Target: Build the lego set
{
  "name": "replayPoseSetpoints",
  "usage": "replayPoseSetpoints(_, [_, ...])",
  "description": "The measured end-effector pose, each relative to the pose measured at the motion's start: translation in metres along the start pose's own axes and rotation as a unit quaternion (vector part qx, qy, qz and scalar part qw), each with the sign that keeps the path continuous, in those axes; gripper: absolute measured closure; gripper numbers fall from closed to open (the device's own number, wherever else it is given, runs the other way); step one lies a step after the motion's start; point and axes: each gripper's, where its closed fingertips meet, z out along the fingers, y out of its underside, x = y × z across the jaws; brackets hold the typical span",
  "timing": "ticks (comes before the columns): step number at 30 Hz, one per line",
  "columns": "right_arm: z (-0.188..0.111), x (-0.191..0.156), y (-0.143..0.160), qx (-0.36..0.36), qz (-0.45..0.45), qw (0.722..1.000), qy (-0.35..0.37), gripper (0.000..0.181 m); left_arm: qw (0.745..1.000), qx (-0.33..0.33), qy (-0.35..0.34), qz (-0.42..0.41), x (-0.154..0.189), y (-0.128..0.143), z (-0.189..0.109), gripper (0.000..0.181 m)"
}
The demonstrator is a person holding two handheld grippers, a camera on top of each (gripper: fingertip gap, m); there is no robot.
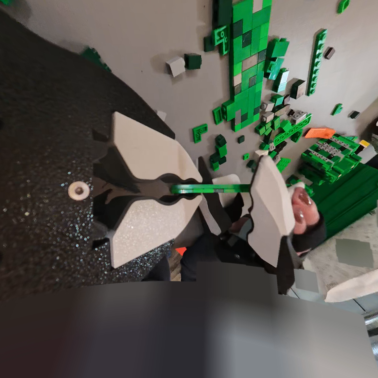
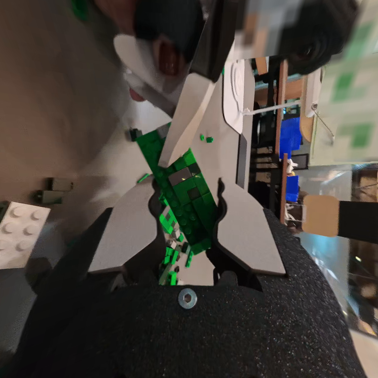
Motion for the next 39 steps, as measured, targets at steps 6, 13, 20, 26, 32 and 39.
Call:
replayPoseSetpoints(6, [0.001,0.019,0.004,0.015,0.111,0.993,0.034,0.144,0.993,0.117,0.025,-0.021,0.001,-0.032,-0.017,0.143])
replayPoseSetpoints(13, [0.000,0.025,0.004,0.034,0.170,0.984,0.037,0.144,0.991,0.123,0.037,0.042,0.012,-0.034,-0.012,0.167])
replayPoseSetpoints(20, [0.001,0.023,-0.015,0.055,0.123,0.989,0.055,0.131,0.990,0.130,-0.025,0.047,-0.001,-0.035,-0.006,0.176])
replayPoseSetpoints(26, [0.014,0.010,-0.016,0.012,0.072,0.996,0.050,0.139,0.992,0.063,-0.075,0.076,-0.008,-0.019,0.010,0.176])
replayPoseSetpoints(32, [0.017,0.007,-0.017,0.016,0.098,0.994,0.038,0.140,0.993,0.054,-0.085,0.067,-0.011,-0.016,0.012,0.176])
replayPoseSetpoints(39, [0.021,0.004,-0.013,-0.001,0.127,0.992,0.023,0.139,0.990,0.045,-0.106,0.077,-0.015,-0.015,0.012,0.176])
